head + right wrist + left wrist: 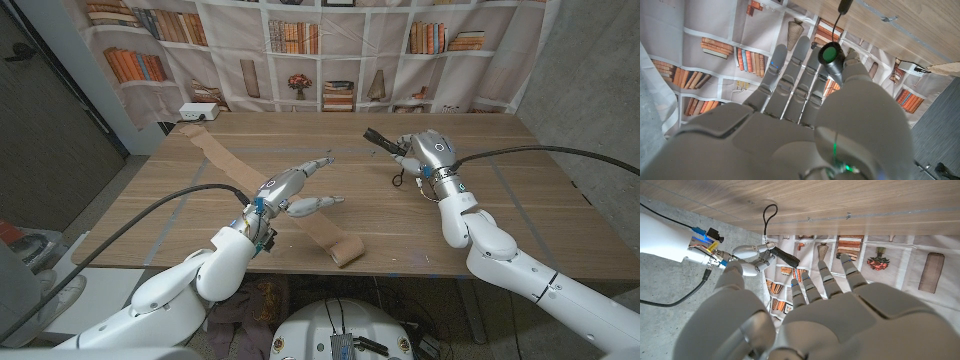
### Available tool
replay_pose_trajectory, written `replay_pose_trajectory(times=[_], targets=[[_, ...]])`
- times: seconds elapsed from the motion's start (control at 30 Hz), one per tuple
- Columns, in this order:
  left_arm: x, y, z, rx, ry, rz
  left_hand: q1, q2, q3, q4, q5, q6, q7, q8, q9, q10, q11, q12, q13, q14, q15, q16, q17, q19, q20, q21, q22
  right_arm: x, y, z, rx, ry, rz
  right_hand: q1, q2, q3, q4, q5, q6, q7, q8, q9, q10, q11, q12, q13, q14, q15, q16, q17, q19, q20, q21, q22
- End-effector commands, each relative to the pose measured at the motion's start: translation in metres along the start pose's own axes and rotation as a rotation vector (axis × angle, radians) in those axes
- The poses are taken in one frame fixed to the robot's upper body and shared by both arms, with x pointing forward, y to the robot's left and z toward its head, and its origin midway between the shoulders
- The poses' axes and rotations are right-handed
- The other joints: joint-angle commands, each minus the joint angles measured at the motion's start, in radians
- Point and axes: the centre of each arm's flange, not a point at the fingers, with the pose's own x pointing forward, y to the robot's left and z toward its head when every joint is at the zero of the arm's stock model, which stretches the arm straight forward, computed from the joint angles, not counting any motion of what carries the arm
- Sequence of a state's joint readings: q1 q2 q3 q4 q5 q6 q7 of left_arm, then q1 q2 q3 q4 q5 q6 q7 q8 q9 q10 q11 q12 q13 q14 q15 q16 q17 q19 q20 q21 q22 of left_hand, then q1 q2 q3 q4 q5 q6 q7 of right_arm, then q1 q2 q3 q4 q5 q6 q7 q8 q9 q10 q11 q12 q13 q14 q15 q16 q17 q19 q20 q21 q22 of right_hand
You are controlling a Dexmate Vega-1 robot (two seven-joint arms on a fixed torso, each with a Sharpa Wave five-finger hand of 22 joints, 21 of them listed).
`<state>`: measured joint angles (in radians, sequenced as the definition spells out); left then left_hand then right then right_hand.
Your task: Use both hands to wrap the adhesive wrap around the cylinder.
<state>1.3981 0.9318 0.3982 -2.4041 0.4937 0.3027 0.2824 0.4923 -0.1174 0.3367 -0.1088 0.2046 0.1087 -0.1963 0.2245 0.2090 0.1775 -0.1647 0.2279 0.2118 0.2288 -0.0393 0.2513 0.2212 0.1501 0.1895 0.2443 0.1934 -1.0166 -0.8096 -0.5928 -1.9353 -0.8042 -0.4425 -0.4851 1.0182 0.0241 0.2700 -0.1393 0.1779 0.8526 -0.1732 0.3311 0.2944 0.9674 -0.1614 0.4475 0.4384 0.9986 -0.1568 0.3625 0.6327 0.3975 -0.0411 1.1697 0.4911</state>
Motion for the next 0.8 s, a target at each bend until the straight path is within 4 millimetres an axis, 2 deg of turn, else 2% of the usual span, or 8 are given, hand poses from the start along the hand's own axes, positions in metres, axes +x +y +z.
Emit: replay_pose_trajectory(times=[0.03, 0.17, 0.23, 0.33, 0.4, 0.6, 0.67, 0.8], targets=[[0.002, -0.012, 0.002, 0.060, -0.022, -0.016, 0.010, 0.019, 0.008, -0.002, 0.007, -0.008, -0.001, -0.002, 0.004, 0.001, 0.001, -0.003, 0.002, 0.018, -0.054, 0.004, 0.003, 0.012, -0.003, 0.007, 0.002, -0.002, 0.002, 0.000, 0.010, 0.004, 0.007, 0.111, 0.119, 0.005, 0.004, 0.005, 0.043, -0.032, 0.003, 0.005, 0.038, -0.031, 0.002, 0.004, -0.003, -0.083, -0.004, 0.003, -0.005, -0.160, 0.004, 0.001], [0.004, -0.014, 0.007, 0.129, -0.038, -0.011, 0.015, 0.022, 0.010, -0.003, 0.007, -0.010, -0.001, -0.003, 0.003, 0.004, -0.004, -0.001, 0.002, 0.026, -0.064, 0.006, 0.003, 0.020, -0.003, 0.009, 0.002, -0.004, 0.003, -0.001, 0.009, 0.005, 0.012, 0.112, 0.119, 0.005, 0.004, 0.006, 0.042, -0.031, 0.002, 0.007, 0.039, -0.031, 0.001, 0.005, -0.002, -0.083, -0.005, 0.004, -0.006, -0.160, 0.006, -0.001], [0.004, -0.022, 0.005, 0.036, -0.054, -0.019, 0.016, 0.023, 0.010, -0.003, 0.006, -0.009, -0.001, -0.003, 0.003, 0.007, -0.004, 0.000, 0.002, 0.031, -0.068, 0.007, 0.003, 0.022, -0.004, 0.009, 0.002, -0.004, 0.004, -0.001, 0.006, 0.000, 0.016, 0.112, 0.119, 0.005, 0.004, 0.006, 0.043, -0.031, 0.002, 0.007, 0.040, -0.031, 0.001, 0.005, -0.002, -0.083, -0.005, 0.005, -0.006, -0.160, 0.007, -0.002], [0.004, -0.023, 0.007, 0.084, -0.061, -0.024, 0.017, 0.024, 0.010, -0.003, 0.006, -0.007, 0.000, -0.002, 0.003, 0.013, -0.004, 0.002, 0.003, 0.033, -0.068, 0.007, 0.003, 0.027, -0.005, 0.011, 0.003, -0.004, 0.004, -0.001, 0.005, -0.002, 0.019, 0.112, 0.118, 0.005, 0.004, 0.005, 0.043, -0.032, 0.001, 0.007, 0.039, -0.030, 0.000, 0.006, -0.002, -0.083, -0.006, 0.005, -0.006, -0.160, 0.009, -0.003], [0.004, -0.028, 0.003, -0.019, -0.072, -0.005, 0.018, 0.024, 0.010, -0.003, 0.006, -0.006, 0.000, -0.002, 0.003, 0.017, -0.008, 0.004, 0.003, 0.035, -0.070, 0.007, 0.003, 0.031, -0.010, 0.012, 0.003, -0.004, 0.003, -0.001, 0.009, 0.000, 0.019, 0.112, 0.119, 0.005, 0.004, 0.006, 0.043, -0.031, 0.001, 0.007, 0.038, -0.031, -0.001, 0.006, -0.002, -0.083, -0.006, 0.006, -0.006, -0.160, 0.008, -0.005], [0.001, -0.033, 0.008, 0.087, -0.112, 0.034, 0.015, 0.020, 0.006, -0.002, 0.006, 0.001, -0.001, 0.000, 0.003, 0.037, -0.010, 0.011, 0.003, 0.059, -0.080, 0.013, 0.004, 0.057, -0.015, 0.021, 0.004, -0.004, 0.004, 0.000, 0.028, -0.005, 0.028, 0.112, 0.119, 0.005, 0.004, 0.006, 0.044, -0.031, 0.000, 0.008, 0.038, -0.030, -0.002, 0.006, -0.001, -0.083, -0.007, 0.007, -0.007, -0.160, 0.009, -0.007], [0.003, -0.034, 0.009, 0.098, -0.108, -0.026, 0.016, 0.018, 0.005, -0.003, 0.006, 0.001, -0.004, 0.000, 0.003, 0.046, -0.019, 0.014, 0.003, 0.069, -0.087, 0.015, 0.004, 0.065, -0.019, 0.024, 0.005, -0.004, 0.004, -0.001, 0.032, -0.016, 0.036, 0.112, 0.119, 0.005, 0.004, 0.006, 0.045, -0.031, 0.000, 0.008, 0.039, -0.030, -0.002, 0.006, -0.001, -0.083, -0.007, 0.007, -0.007, -0.160, 0.010, -0.008], [0.000, -0.038, 0.013, 0.106, -0.107, -0.042, 0.025, 0.015, 0.004, -0.007, 0.008, -0.047, -0.002, -0.019, 0.003, 0.020, -0.019, 0.002, 0.004, 0.062, -0.082, 0.007, 0.005, 0.073, -0.019, 0.026, 0.006, -0.003, 0.005, -0.001, 0.029, -0.024, 0.053, 0.113, 0.119, 0.005, 0.004, 0.006, 0.044, -0.031, -0.001, 0.007, 0.039, -0.030, -0.002, 0.007, -0.001, -0.083, -0.008, 0.008, -0.007, -0.160, 0.011, -0.009]])
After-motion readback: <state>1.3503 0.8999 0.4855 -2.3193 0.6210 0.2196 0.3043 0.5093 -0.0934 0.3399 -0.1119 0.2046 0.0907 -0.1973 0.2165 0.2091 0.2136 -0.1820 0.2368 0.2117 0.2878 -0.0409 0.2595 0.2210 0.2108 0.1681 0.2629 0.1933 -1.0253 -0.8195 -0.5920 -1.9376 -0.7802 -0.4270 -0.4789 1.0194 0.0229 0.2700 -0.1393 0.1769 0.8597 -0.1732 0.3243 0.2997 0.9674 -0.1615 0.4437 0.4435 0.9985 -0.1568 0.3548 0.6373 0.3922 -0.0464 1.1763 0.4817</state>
